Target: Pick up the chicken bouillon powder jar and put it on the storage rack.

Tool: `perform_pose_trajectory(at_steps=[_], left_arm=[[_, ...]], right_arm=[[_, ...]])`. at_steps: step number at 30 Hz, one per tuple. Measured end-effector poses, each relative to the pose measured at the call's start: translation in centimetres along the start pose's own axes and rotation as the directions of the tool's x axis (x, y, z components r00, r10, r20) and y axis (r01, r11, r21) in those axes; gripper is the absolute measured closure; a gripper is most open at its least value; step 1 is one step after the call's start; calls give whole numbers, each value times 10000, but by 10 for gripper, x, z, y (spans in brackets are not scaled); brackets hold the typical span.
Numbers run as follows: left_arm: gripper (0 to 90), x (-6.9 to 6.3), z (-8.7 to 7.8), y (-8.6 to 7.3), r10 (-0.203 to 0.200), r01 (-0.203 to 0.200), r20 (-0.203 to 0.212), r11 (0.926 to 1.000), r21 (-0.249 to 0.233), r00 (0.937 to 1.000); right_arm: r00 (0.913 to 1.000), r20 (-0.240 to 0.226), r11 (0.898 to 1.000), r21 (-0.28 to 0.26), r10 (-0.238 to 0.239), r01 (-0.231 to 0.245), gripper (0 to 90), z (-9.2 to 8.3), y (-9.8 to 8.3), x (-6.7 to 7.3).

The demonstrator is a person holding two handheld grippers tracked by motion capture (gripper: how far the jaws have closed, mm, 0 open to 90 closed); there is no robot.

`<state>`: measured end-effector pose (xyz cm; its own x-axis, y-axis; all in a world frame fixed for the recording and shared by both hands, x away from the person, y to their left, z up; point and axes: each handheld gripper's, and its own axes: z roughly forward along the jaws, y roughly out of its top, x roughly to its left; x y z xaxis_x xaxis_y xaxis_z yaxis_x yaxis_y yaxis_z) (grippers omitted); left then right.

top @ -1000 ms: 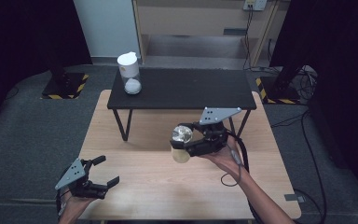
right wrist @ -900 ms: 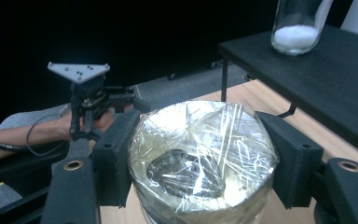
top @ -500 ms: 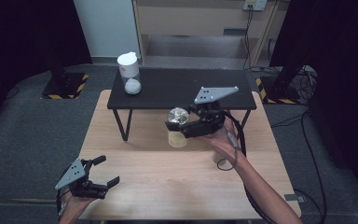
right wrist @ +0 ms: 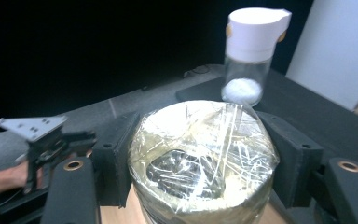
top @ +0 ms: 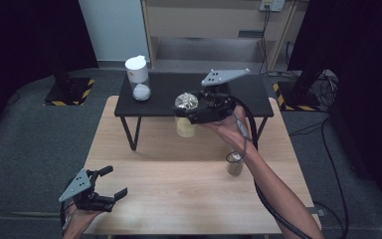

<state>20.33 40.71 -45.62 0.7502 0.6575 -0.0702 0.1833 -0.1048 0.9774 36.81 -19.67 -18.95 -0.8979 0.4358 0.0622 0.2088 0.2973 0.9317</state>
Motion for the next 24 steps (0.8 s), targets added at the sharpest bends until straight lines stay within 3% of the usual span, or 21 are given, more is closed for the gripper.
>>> perform_pose_trajectory(at_steps=[11,24], left_arm=[[10,0,0,-1,-19,19,-24,10000,-25,10000],[10,1,-1,-1,-63,63,-56,10000,-52,10000]], right_arm=[[9954,833,9985,-286,481,-459,347,9,18,-11],[9759,1980,9955,-391,921,-861,346,24,30,-27]])
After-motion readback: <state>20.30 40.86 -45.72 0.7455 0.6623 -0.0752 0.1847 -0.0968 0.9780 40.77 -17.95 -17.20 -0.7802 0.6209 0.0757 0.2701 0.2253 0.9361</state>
